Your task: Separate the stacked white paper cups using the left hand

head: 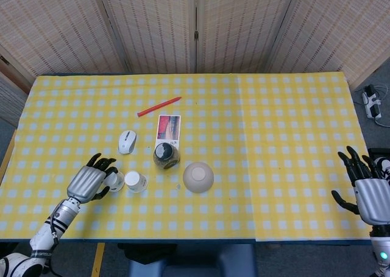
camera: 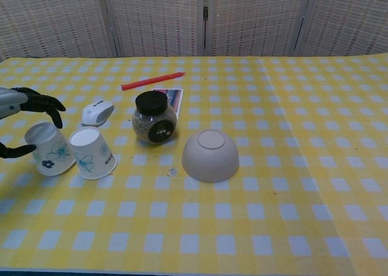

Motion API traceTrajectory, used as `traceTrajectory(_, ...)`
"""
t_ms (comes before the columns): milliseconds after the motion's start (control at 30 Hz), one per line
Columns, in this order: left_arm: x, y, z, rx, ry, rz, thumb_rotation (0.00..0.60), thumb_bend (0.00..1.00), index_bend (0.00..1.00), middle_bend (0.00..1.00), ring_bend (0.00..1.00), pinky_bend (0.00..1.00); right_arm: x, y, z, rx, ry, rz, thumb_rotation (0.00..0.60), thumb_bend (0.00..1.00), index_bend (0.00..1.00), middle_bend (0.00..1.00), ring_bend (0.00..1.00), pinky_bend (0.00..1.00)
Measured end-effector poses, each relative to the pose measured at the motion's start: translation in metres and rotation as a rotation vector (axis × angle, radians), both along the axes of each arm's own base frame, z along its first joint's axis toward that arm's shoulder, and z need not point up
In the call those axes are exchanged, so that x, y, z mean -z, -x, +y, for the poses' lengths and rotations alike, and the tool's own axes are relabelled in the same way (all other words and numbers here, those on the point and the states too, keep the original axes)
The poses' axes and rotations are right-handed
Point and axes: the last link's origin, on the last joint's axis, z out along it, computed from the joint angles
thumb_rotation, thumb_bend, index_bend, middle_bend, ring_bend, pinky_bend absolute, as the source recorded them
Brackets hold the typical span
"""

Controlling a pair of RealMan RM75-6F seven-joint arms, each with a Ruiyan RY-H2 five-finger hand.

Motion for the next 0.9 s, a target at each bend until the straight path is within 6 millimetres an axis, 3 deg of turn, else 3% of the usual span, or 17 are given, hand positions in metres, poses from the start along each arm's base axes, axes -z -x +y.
traceTrajectory(400, 0.0037, -0.0012, 0.0002, -0.006, 0.002, 0.002, 0.600, 0.46, 0.37, 0.17, 0.16, 0.07, -0.0009, 0.0020, 0.0009, 0.006, 0.002, -0.002, 0.600, 0.29, 0.00, 0.00, 0.19, 0.10)
traceTrajectory(667, 0.0057, -0.0031, -0.0032, -0.018, 0.022, 0.000, 0.600, 0.46, 0.17, 0.17, 0.15, 0.05, -0.0004, 0.0026, -0.0003, 0.008, -0.001, -0.004, 0.600, 0.29, 0.00, 0.00, 0.19, 0.10)
traceTrajectory(900, 0.0050, -0.0032, -0.0028, -0.012, 0.003, -0.013, 0.600, 0.46, 0.12, 0.17, 0.15, 0.05, -0.0003, 0.0029, -0.0009, 0.010, -0.001, -0.003, 0.600, 0.29, 0.00, 0.00, 0.19, 0.10)
